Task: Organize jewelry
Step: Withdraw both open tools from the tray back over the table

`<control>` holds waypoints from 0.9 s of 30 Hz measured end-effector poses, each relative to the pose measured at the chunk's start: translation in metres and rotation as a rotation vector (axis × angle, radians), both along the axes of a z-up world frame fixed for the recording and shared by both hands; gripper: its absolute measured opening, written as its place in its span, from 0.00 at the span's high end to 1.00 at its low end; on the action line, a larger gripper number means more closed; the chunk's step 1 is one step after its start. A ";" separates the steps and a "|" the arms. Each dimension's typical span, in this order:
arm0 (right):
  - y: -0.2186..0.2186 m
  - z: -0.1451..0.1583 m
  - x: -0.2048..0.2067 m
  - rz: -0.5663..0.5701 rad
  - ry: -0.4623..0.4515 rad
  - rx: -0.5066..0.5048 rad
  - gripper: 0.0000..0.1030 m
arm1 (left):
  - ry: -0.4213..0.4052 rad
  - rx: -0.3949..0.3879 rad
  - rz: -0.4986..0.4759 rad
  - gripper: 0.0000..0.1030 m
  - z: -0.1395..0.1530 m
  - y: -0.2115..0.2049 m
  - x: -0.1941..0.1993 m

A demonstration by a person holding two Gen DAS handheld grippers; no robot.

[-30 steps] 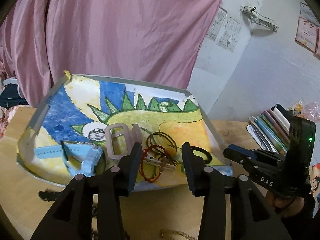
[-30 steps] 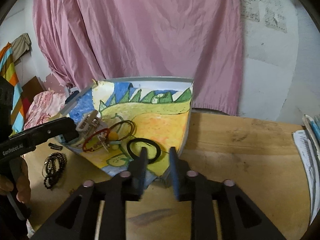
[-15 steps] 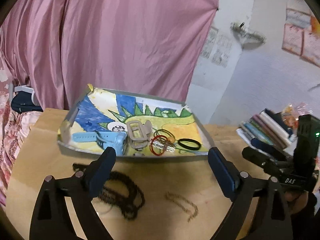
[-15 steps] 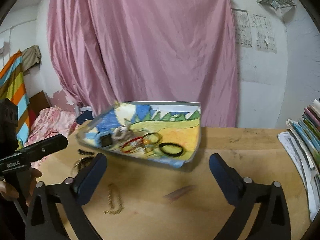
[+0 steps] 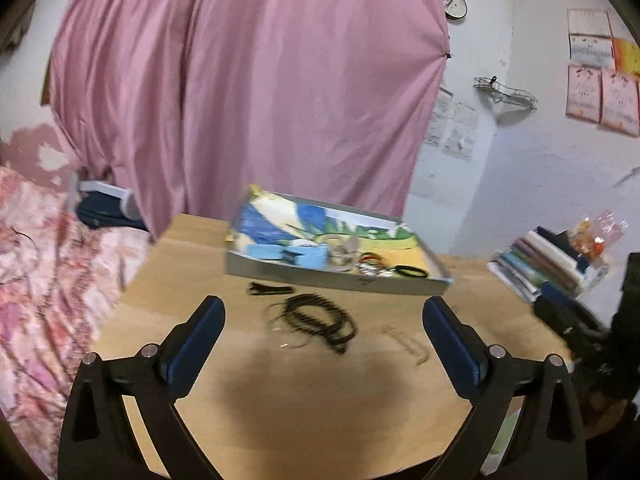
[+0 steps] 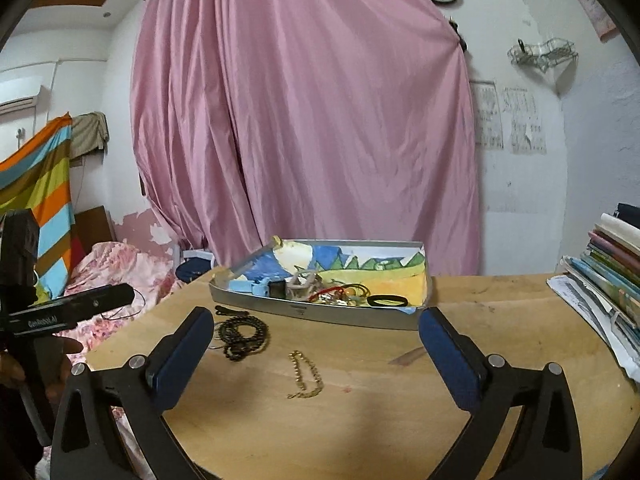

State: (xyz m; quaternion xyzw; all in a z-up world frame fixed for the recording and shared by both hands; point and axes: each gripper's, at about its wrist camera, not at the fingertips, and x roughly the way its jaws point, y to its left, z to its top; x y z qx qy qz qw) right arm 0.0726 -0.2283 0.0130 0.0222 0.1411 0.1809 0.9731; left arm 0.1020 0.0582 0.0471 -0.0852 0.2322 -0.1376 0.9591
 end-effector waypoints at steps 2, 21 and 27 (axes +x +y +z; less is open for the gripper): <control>0.005 -0.004 -0.008 -0.006 -0.010 -0.003 0.00 | -0.006 0.031 0.028 0.06 -0.006 0.002 -0.009; 0.031 -0.051 -0.016 -0.065 0.137 -0.103 0.00 | -0.021 0.168 0.156 0.06 -0.060 0.041 -0.056; 0.026 -0.059 0.000 -0.067 0.206 -0.108 0.00 | 0.042 0.133 0.091 0.06 -0.060 0.044 -0.035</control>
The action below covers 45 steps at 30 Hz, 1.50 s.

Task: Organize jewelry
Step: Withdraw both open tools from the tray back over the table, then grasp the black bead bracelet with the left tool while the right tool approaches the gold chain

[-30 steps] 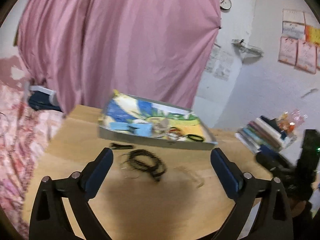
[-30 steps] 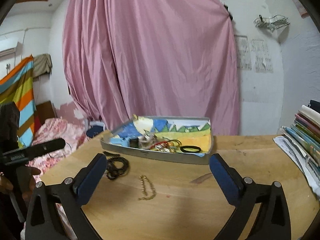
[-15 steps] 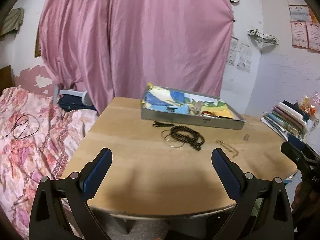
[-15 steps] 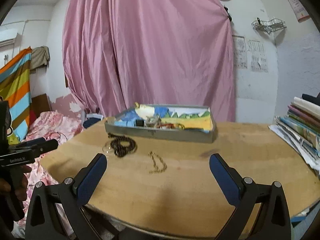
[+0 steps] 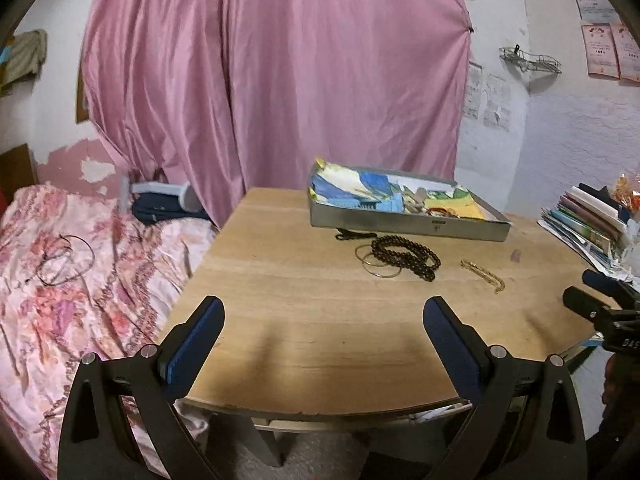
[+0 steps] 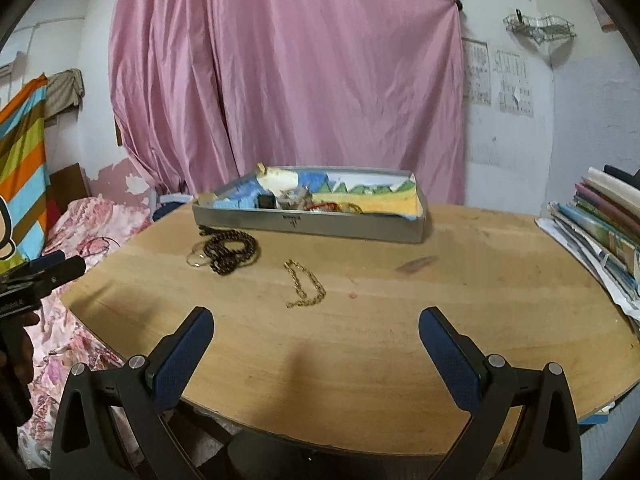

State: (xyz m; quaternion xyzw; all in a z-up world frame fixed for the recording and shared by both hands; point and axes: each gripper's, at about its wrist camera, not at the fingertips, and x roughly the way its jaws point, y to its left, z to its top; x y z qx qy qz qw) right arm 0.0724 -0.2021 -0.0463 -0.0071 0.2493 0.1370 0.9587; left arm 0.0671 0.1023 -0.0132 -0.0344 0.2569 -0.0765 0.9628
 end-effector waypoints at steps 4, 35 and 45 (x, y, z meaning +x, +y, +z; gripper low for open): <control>-0.003 -0.002 0.017 0.033 0.057 -0.012 0.00 | 0.082 -0.049 -0.050 0.06 -0.001 0.000 0.023; -0.012 -0.009 0.108 0.204 0.283 -0.071 0.30 | 0.159 0.017 -0.362 0.12 0.000 -0.065 0.114; -0.015 -0.017 0.112 0.225 0.302 -0.049 0.37 | 0.212 0.134 -0.437 0.50 -0.008 -0.098 0.146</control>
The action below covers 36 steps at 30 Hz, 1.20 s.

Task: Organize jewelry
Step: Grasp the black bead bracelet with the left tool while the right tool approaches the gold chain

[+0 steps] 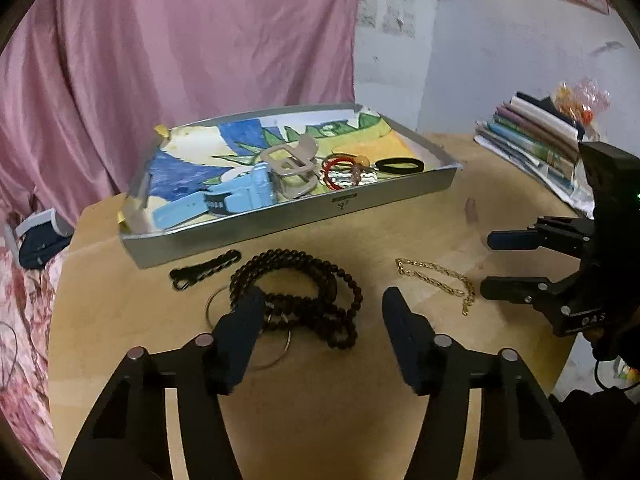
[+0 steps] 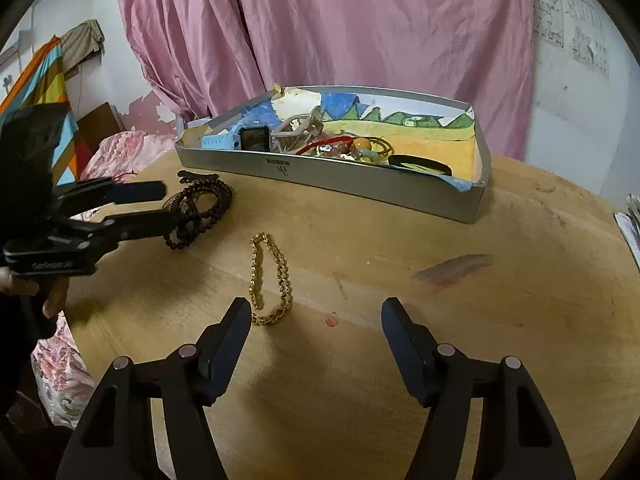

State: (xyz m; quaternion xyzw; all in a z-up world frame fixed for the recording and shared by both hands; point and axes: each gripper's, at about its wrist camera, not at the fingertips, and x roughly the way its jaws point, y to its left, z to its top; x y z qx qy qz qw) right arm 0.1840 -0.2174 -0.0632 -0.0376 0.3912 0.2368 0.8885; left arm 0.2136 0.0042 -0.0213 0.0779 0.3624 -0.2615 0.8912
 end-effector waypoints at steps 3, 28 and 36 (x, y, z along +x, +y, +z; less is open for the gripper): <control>0.002 0.001 0.002 0.017 0.000 -0.008 0.41 | 0.010 0.022 -0.027 0.58 -0.003 -0.005 0.007; 0.052 -0.002 0.023 0.194 -0.004 -0.121 0.63 | 0.159 0.016 0.040 0.95 -0.015 -0.010 0.036; 0.064 -0.003 0.021 0.235 0.014 -0.154 0.91 | 0.175 -0.026 0.032 0.97 -0.013 -0.007 0.033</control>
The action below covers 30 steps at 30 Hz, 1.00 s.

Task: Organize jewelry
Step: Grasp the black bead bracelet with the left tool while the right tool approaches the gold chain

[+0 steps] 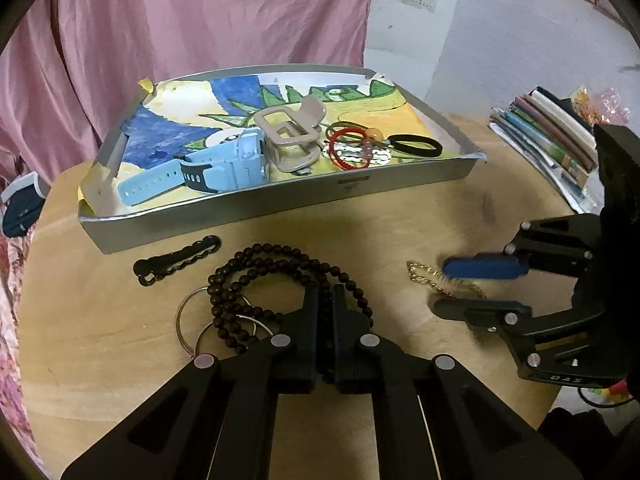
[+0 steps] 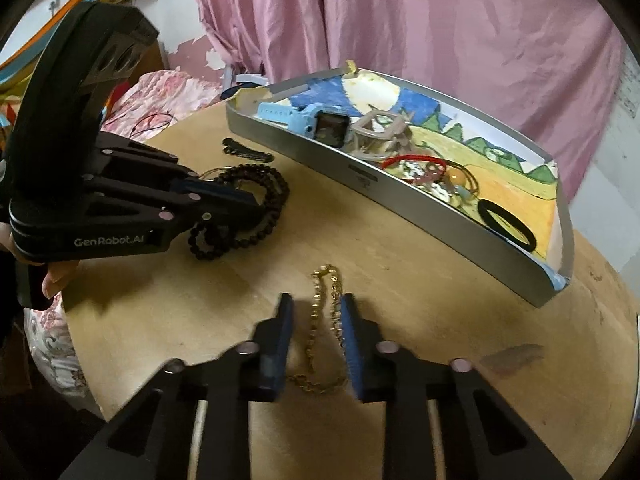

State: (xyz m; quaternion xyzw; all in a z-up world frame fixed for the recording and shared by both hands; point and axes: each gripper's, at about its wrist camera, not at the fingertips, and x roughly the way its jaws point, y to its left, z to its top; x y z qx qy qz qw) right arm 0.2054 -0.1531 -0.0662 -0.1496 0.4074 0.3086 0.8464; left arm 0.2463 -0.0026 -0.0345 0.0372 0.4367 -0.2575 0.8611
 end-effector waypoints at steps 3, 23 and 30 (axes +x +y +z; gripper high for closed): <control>-0.003 -0.001 -0.001 -0.012 0.004 0.021 0.92 | -0.008 -0.018 -0.001 0.97 0.004 0.001 -0.003; -0.031 0.026 0.001 -0.084 -0.006 0.178 0.97 | -0.096 -0.119 0.046 0.97 0.043 0.018 -0.012; -0.034 0.055 0.008 -0.082 -0.056 0.245 0.97 | -0.148 -0.182 0.073 0.97 0.072 0.028 -0.009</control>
